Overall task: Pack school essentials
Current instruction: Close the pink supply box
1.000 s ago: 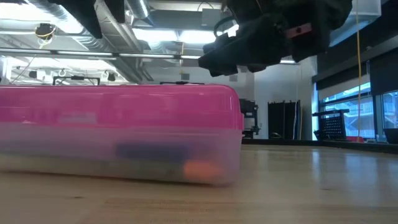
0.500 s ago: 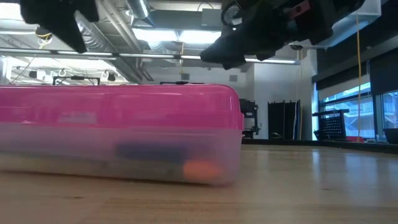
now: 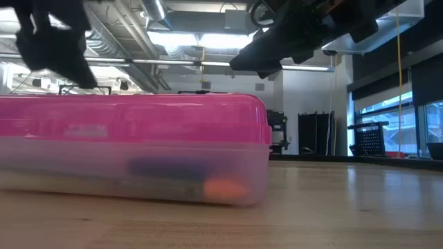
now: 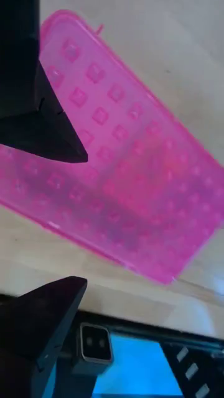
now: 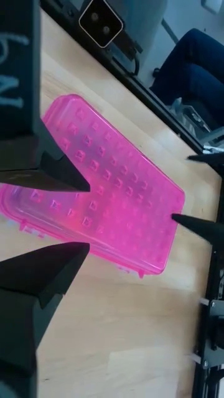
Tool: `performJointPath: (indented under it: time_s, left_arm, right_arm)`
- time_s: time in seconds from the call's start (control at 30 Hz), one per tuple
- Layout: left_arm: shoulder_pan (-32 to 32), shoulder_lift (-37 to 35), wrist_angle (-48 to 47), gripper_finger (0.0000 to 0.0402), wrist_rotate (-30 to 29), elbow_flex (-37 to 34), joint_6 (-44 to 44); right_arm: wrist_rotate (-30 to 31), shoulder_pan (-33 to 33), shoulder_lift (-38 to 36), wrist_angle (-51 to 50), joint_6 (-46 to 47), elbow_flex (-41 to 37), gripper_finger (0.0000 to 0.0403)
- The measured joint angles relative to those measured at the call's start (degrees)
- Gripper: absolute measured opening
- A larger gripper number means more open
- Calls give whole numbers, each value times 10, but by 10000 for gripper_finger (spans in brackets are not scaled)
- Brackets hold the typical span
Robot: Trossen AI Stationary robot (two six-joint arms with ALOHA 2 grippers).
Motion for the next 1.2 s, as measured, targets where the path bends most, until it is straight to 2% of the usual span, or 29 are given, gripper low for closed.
performJointPath:
  time_s: [0.2, 0.43, 0.63, 0.93, 1.2]
  left_arm:
    - [0, 0, 40, 309, 8, -53, -14]
    - [3, 0, 80, 309, -15, -89, -26]
    - [19, 29, 96, 309, -28, -91, -34]
    - [48, 36, 99, 309, -60, -88, -5]
    - [80, 36, 105, 309, -64, -89, 24]
  right_arm:
    - [0, 0, 0, 0, 2, 0, 144]
    - [0, 0, 0, -2, 0, 0, 144]
    - [0, 0, 0, -3, 0, 0, 144]
    - [-1, 33, 12, -1, 22, 0, 144]
    - [10, 42, 74, 20, 59, 0, 144]
